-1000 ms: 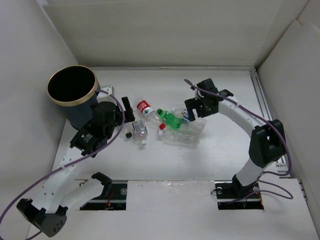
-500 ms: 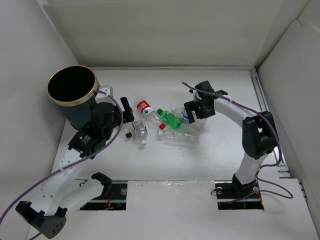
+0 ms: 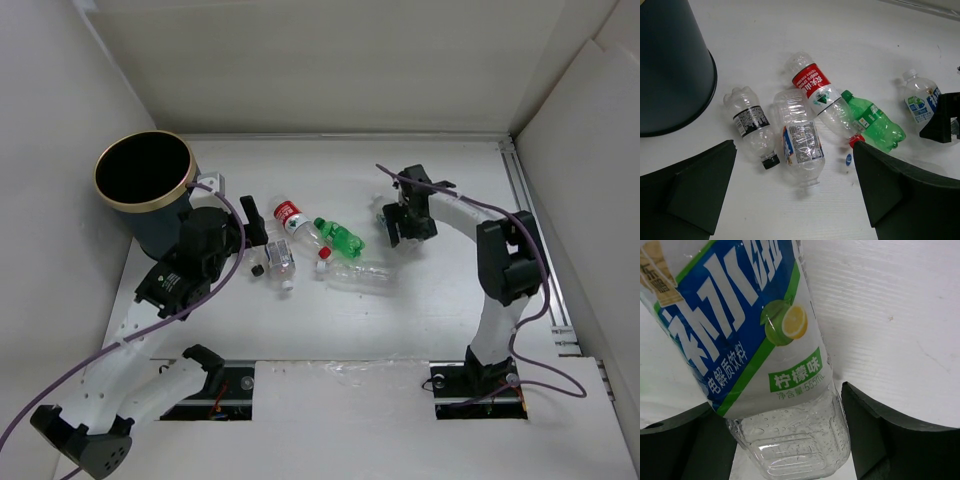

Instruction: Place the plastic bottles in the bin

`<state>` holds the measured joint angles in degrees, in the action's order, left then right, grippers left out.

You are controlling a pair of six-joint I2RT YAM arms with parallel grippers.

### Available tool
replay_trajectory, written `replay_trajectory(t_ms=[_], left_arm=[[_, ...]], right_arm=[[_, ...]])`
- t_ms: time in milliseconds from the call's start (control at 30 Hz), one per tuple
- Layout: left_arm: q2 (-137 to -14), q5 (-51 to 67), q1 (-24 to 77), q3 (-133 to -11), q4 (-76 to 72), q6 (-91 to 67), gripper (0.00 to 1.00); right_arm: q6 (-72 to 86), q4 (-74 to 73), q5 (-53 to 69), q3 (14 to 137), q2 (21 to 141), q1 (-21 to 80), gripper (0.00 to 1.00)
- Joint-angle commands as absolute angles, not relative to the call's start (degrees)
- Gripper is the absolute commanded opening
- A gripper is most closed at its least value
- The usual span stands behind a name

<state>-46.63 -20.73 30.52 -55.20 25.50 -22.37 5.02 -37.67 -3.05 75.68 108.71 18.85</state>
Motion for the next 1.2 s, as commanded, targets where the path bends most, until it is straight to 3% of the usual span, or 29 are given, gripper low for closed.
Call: replay_trajectory(t_ms=[0,33,67,100,367,667,900,1100,1133,1167], left_arm=[[-46.3,-20.5,30.5,-54.9,23.4,-22.1,1.00],[-46.3,-20.5,30.5,-54.9,23.4,-22.1,1.00],[-46.8,-20.0,30.5,-54.9,23.4,-22.1,1.00],[-46.8,-20.0,30.5,-55.5,23.4,-22.1,1.00],[-56.6,-5.7,30.5,-66.8,22.2,-23.6,1.00],[-70.1,26.3,33.2,-71.4,-6.3,-28.5,1.00],[-80.2,31.3,33.2,-80.2,-10.5,-29.7,1.00],[-81.8,28.5,33.2,-80.8,-11.8,-30.9,1.00],[-81.8,27.9,33.2,-80.8,-11.8,-30.9,0.98],[-81.8,27.9,33.2,-80.8,-11.0,-30.2,0.80]], right_arm=[[7.6,-36.6,-5.8,77.6,109.8,18.5,0.51],[8.4,-36.7,-5.8,77.6,109.8,17.7,0.38],[9.0,-37.3,-5.8,78.3,109.8,17.1,0.04],[10.6,-37.4,-5.8,78.3,109.8,16.1,0.00],[15.4,-32.3,9.5,75.3,91.9,12.6,0.00],[21.3,-17.9,40.7,68.9,76.2,17.1,0.00],[23.6,-14.9,41.2,70.8,72.6,24.5,0.00],[24.3,-14.8,41.7,74.9,73.8,28.1,0.00],[24.3,-14.1,41.7,74.9,73.8,28.6,0.00],[25.0,-14.1,41.1,74.9,73.8,28.7,0.00]])
